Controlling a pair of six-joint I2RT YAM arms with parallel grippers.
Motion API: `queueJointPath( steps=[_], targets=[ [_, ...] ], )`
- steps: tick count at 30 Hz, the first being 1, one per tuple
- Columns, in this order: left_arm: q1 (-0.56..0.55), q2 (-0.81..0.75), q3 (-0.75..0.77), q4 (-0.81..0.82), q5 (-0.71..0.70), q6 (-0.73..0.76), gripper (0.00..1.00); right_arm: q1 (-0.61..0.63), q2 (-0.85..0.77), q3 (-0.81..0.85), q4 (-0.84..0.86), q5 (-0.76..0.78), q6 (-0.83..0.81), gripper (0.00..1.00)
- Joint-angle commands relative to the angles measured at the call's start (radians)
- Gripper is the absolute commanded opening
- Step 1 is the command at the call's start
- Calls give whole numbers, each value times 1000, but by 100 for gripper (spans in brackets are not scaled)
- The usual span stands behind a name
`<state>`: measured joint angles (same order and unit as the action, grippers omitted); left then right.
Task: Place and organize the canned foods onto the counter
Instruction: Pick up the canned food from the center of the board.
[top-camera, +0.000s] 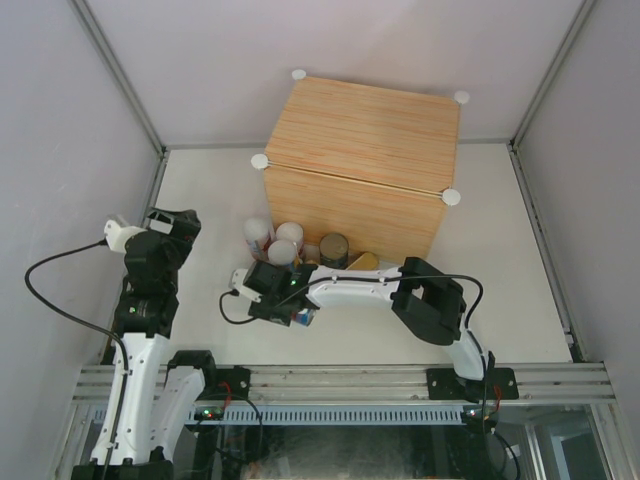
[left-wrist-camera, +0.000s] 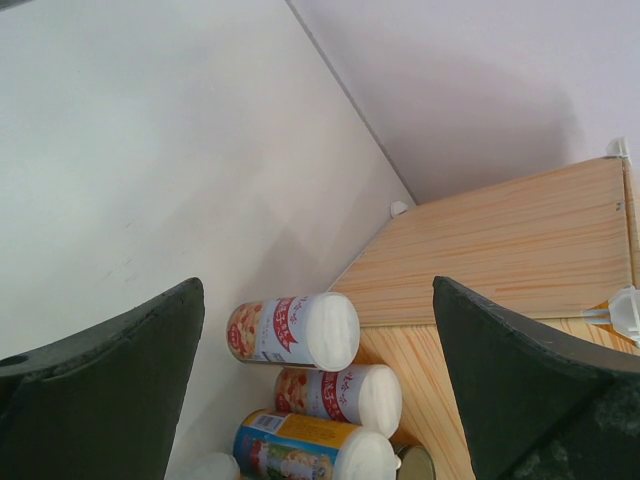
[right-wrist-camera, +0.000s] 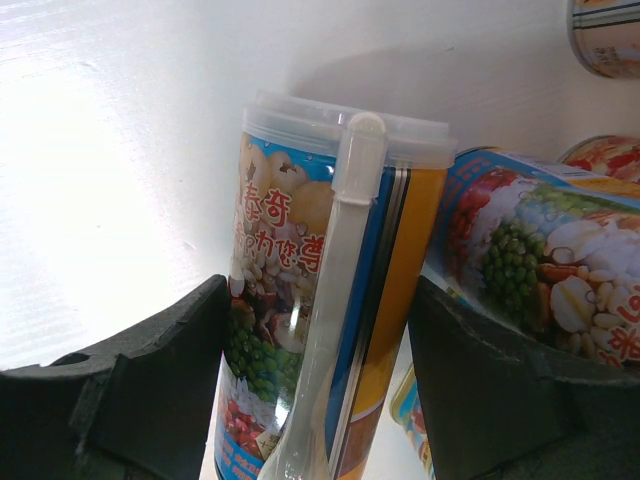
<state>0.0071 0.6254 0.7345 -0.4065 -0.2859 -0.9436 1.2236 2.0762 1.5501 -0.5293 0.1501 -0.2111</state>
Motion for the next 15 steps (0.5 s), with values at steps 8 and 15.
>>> queueJointPath(
  steps=[8,15],
  targets=[
    [7,-3,8,26,-21,-23,100,27,-163,0,-18,-102,63,0],
    [7,11,25,28,-21,-24,100,31,-229,1,-8,-116,80,0]
  ],
)
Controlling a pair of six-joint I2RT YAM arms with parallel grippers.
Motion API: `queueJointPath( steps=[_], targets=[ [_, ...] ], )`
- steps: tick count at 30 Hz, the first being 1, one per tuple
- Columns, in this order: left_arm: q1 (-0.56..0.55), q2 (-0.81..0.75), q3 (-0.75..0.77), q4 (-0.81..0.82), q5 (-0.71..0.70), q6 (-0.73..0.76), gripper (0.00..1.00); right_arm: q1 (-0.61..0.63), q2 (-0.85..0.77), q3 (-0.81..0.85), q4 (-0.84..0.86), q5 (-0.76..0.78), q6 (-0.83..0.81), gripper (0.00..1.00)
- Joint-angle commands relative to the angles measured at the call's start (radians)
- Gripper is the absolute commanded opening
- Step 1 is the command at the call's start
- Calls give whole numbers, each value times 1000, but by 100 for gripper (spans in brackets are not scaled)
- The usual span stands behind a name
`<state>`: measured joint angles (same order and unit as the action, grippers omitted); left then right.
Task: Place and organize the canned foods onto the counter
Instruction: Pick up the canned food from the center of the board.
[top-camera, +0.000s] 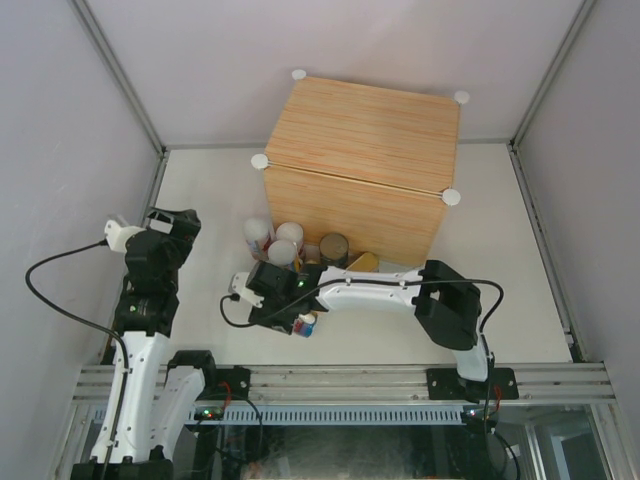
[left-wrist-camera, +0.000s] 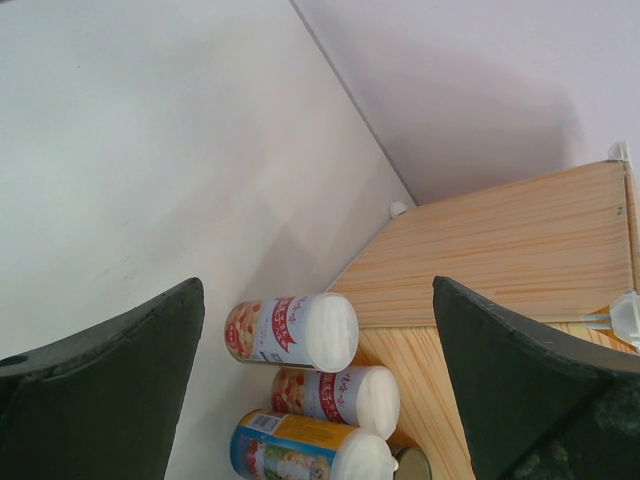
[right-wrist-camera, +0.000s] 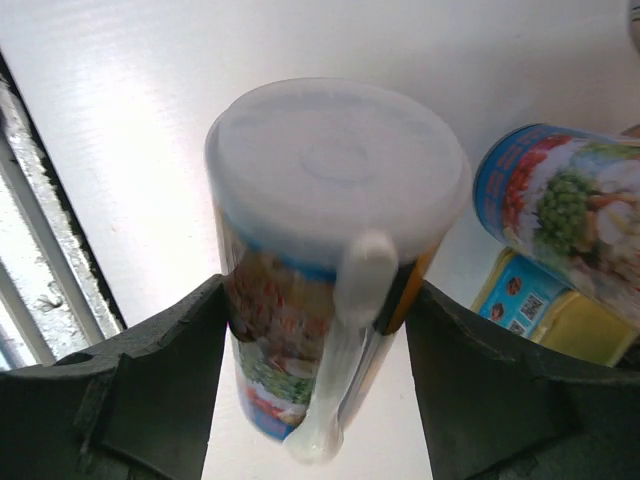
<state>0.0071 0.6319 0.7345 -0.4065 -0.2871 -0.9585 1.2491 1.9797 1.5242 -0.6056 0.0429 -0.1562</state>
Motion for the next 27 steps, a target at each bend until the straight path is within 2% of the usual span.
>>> queueJointPath(
  steps=[1,27],
  targets=[
    [6,5,26,28,-20,-9,100,7,-139,25,70,-9,27,0],
    [6,-7,17,22,-26,-11,100,1,-265,-61,184,-42,80,0]
  ],
)
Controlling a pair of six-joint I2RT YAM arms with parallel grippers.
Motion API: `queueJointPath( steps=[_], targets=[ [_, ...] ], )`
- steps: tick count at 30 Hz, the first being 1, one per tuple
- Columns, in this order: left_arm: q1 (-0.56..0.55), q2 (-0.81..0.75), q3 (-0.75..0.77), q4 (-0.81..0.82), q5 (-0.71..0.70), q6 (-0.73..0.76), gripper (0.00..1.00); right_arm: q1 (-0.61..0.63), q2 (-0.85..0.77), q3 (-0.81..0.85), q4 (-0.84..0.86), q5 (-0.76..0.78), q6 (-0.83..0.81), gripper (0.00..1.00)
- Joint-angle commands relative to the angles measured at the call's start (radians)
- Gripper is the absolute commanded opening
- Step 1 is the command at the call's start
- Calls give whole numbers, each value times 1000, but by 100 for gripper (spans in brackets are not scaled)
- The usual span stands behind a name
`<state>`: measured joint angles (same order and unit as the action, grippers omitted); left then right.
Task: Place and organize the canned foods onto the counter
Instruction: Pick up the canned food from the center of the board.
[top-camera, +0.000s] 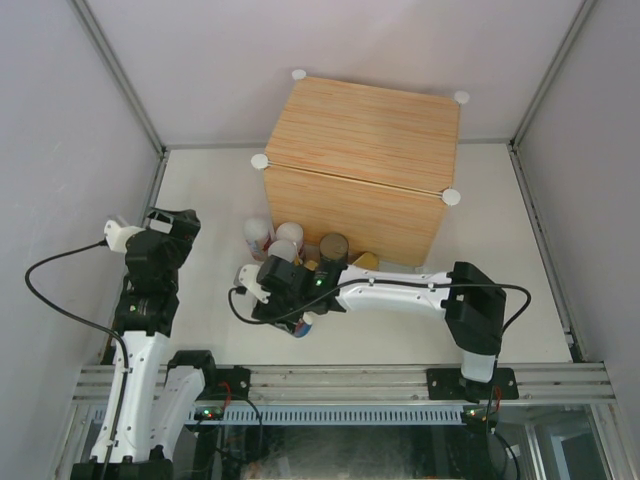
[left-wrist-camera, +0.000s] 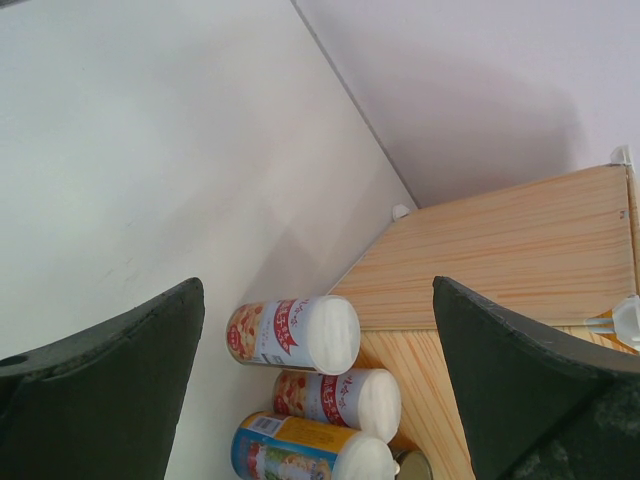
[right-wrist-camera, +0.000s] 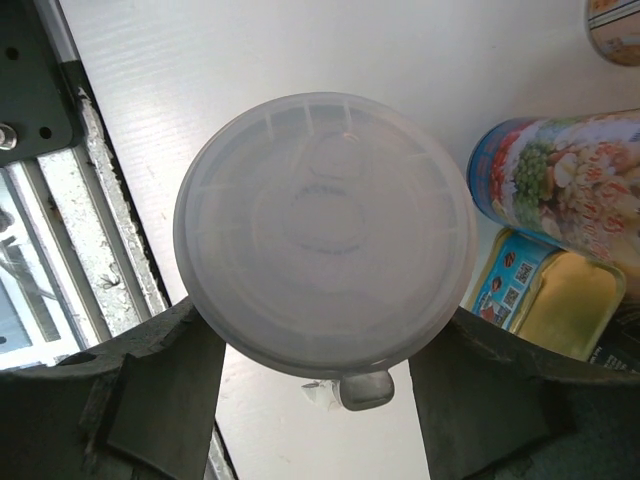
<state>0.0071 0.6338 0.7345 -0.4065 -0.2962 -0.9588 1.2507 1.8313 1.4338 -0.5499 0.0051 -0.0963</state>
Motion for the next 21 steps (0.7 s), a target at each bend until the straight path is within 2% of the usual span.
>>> queueJointPath(
  steps=[1,21],
  targets=[
    [6,-8,17,21,-17,-11,100,0,-121,29,132,-2,23,0],
    [5,-1,42,17,-14,12,100,-22,-237,134,137,37,27,0]
  ],
)
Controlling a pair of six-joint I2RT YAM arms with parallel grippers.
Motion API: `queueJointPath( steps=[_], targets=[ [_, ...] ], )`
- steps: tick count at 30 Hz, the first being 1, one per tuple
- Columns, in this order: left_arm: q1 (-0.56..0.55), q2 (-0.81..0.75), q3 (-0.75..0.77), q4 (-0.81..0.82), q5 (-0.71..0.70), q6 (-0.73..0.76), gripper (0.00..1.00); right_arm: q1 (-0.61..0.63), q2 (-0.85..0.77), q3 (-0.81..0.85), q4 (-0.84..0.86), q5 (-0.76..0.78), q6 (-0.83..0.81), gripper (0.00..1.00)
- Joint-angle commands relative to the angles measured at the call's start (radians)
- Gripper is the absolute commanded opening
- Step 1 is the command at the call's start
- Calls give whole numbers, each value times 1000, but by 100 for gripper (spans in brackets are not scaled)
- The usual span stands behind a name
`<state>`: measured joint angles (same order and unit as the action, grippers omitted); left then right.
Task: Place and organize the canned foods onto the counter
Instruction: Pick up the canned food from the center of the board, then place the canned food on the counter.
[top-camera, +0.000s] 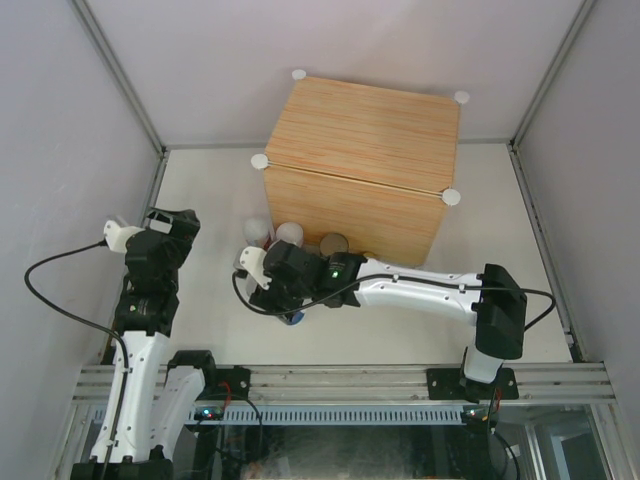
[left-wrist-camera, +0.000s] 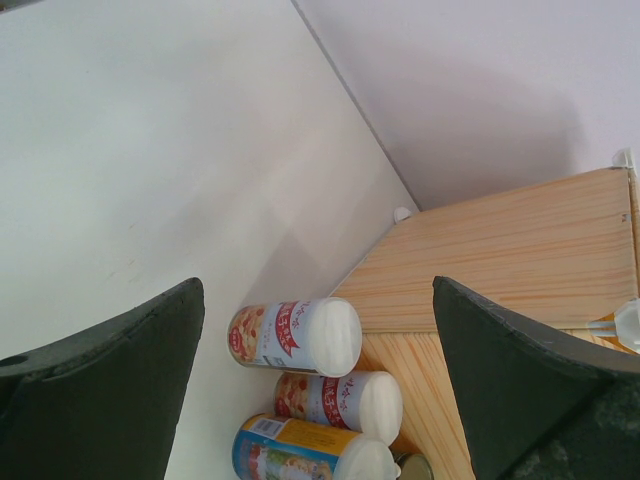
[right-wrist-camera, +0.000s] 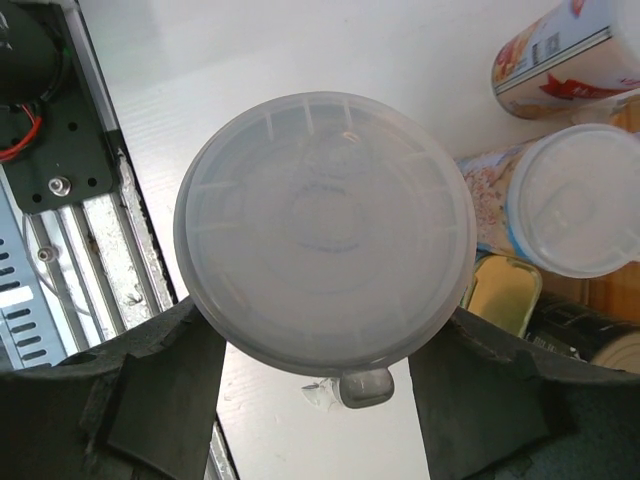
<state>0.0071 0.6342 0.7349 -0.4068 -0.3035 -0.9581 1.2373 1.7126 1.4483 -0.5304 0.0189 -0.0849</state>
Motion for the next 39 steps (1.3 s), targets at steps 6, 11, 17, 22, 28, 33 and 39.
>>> queueJointPath(
  steps=[6,11,17,22,28,33,39],
  targets=[
    [6,-1,47,17,1,12,100,-30,-158,178,115,37,14,0],
    [6,1,53,17,6,12,100,-58,-177,222,106,39,11,0],
    [5,14,71,18,15,15,100,-90,-205,251,123,46,13,0],
    [6,33,89,23,29,33,99,-122,-222,282,140,44,12,0],
    [6,49,112,25,40,59,99,-145,-226,313,155,48,2,0],
    [5,61,135,26,46,82,98,-165,-224,333,168,50,-4,0],
    [5,64,134,27,50,90,97,-175,-225,296,237,77,-7,0]
  ],
)
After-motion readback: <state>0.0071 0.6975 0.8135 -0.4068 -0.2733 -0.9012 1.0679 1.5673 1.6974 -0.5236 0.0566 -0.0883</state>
